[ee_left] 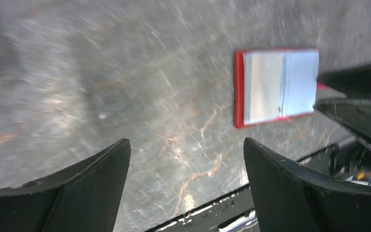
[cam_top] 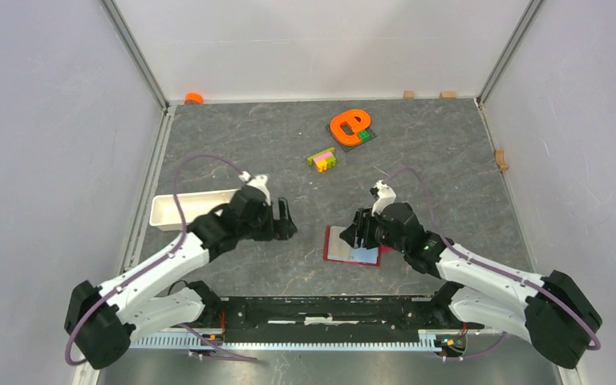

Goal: Put the credit cards into the card holder
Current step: Turn over the card slot in the card holder, then pick up the credit card from the storage box.

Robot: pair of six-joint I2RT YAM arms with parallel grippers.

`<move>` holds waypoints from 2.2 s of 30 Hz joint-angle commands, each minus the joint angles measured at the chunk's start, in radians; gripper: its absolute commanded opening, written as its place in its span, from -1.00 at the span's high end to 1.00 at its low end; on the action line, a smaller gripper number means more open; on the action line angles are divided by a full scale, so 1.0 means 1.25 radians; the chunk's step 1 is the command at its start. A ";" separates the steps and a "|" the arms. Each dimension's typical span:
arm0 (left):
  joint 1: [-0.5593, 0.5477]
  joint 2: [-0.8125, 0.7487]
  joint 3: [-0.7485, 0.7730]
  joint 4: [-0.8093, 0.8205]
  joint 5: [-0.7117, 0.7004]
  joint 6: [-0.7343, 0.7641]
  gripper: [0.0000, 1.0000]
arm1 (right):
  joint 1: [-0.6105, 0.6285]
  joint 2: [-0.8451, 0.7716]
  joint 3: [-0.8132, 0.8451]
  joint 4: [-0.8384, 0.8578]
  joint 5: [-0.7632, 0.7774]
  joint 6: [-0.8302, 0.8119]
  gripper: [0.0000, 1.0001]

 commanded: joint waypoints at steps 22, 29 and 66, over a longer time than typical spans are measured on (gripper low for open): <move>0.539 0.268 0.220 -0.073 0.179 0.306 -1.00 | -0.205 -0.166 -0.012 -0.139 -0.034 -0.282 -0.74; 0.539 0.350 0.239 -0.071 0.192 0.320 -1.00 | -0.220 -0.155 -0.016 -0.121 -0.066 -0.286 -0.77; 0.515 0.325 0.239 -0.078 0.187 0.349 -0.04 | -0.244 -0.115 -0.043 -0.082 -0.123 -0.266 -0.76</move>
